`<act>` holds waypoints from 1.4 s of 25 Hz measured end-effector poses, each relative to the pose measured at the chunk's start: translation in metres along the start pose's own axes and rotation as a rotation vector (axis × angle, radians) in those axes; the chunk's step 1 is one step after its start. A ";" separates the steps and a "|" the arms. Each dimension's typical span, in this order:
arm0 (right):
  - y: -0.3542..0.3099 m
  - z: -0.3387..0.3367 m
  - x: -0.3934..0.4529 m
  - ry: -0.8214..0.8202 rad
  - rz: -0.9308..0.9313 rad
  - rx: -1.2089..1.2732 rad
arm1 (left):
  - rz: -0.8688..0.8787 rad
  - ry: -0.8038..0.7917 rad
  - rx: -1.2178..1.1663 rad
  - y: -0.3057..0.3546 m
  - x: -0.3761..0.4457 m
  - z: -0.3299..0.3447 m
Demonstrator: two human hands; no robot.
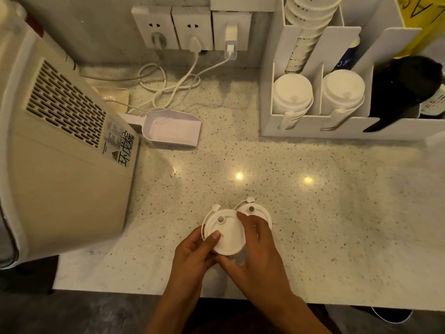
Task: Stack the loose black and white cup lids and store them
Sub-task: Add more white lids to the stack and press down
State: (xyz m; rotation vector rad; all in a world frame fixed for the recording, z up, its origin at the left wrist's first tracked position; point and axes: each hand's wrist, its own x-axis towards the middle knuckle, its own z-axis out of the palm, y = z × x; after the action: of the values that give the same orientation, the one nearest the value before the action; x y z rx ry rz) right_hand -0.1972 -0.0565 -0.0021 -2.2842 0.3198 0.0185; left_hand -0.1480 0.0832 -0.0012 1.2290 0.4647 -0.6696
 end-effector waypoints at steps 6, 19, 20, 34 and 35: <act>0.018 -0.005 -0.005 0.056 -0.023 -0.055 | -0.056 -0.023 0.098 -0.003 -0.001 0.012; 0.046 -0.011 0.011 0.106 0.094 -0.287 | 0.263 0.250 0.734 -0.010 0.033 0.039; 0.048 -0.010 0.012 0.109 0.097 -0.292 | 0.269 0.252 0.756 -0.010 0.035 0.040; 0.056 0.000 0.016 0.120 0.131 -0.341 | 0.200 0.312 0.925 -0.008 0.049 0.049; 0.057 0.000 0.017 0.120 0.130 -0.349 | 0.182 0.305 0.940 -0.006 0.052 0.050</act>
State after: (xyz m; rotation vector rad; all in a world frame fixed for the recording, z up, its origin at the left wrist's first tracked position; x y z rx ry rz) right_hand -0.1940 -0.0969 -0.0453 -2.6116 0.5656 0.0041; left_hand -0.1163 0.0229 -0.0253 2.2541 0.2731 -0.5503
